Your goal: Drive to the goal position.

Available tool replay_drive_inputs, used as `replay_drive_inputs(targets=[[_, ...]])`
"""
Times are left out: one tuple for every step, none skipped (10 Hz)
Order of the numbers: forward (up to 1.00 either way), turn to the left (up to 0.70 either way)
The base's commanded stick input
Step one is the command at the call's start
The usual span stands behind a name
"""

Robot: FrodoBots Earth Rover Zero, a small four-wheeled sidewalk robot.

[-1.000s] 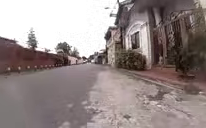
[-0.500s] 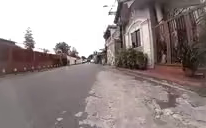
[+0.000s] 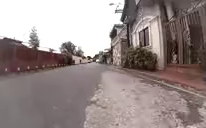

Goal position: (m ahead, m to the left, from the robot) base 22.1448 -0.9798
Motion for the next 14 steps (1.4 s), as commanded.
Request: replay_drive_inputs(targets=[[0.7,0.0],[0.7,0.0],[0.7,0.0],[0.7,0.0],[0.7,0.0],[0.7,0.0],[0.7,0.0],[0.7,0.0],[0.7,0.0],[0.7,0.0],[0.7,0.0],[0.7,0.0],[0.7,0.0],[0.7,0.0]])
